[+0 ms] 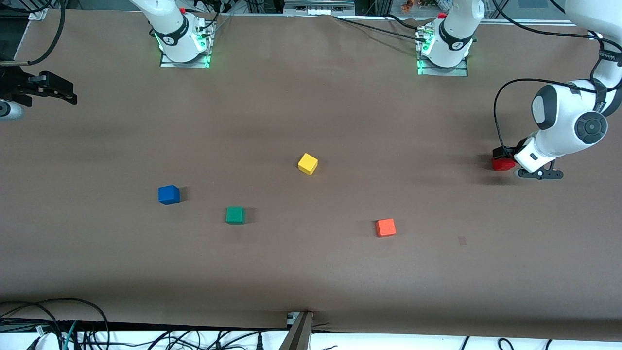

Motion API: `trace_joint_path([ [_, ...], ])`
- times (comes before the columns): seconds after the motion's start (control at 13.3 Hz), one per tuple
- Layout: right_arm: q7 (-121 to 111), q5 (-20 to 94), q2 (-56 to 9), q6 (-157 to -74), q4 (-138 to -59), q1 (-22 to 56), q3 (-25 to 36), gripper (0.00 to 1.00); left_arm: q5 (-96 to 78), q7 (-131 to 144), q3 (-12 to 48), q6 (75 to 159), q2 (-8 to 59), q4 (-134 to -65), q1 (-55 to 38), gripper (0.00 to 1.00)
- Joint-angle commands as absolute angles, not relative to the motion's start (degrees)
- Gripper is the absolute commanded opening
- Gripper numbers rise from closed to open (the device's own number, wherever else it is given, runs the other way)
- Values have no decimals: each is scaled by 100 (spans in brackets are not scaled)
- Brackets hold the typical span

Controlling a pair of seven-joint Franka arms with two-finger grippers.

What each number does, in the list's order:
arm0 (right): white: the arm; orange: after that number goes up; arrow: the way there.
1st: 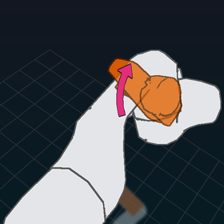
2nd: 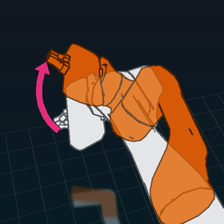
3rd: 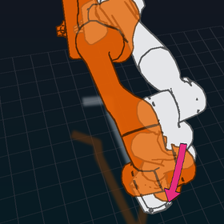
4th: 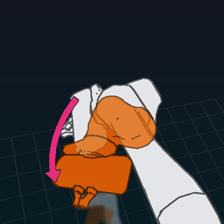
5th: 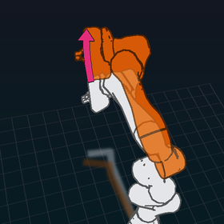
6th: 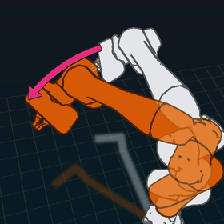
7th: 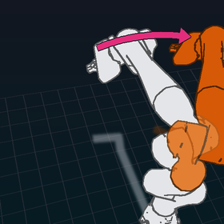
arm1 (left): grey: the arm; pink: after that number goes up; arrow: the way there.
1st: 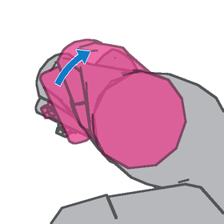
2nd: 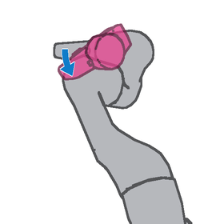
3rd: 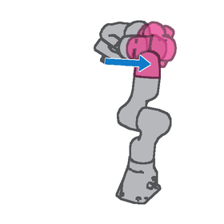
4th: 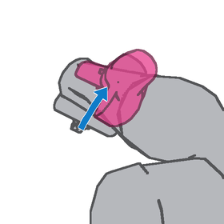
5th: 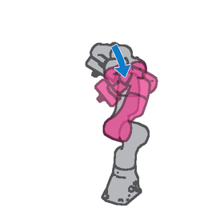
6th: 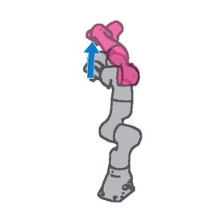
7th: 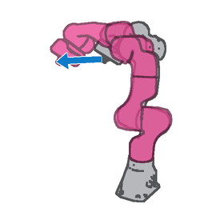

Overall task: Pass red block to right arm, stack on blue
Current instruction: 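Reach the left gripper down to the red cube and close on it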

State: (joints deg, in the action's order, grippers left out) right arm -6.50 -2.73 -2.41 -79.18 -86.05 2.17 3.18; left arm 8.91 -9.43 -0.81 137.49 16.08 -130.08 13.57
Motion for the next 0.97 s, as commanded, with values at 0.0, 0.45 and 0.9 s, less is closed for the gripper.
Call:
trace_joint_path([
  [0.0,-677,-185,-316,-7866,-8429,167,316,100,1037,-1020,-44,14228,1652,-13271,1494,100],
  [0.45,-677,-158,-360,-7875,-8438,176,308,100,1046,-1046,-44,14685,1977,-13280,1608,100],
  [0.9,-633,-35,-369,-7884,-8438,176,308,100,1046,-1133,-35,14722,1987,-13315,1661,33],
])
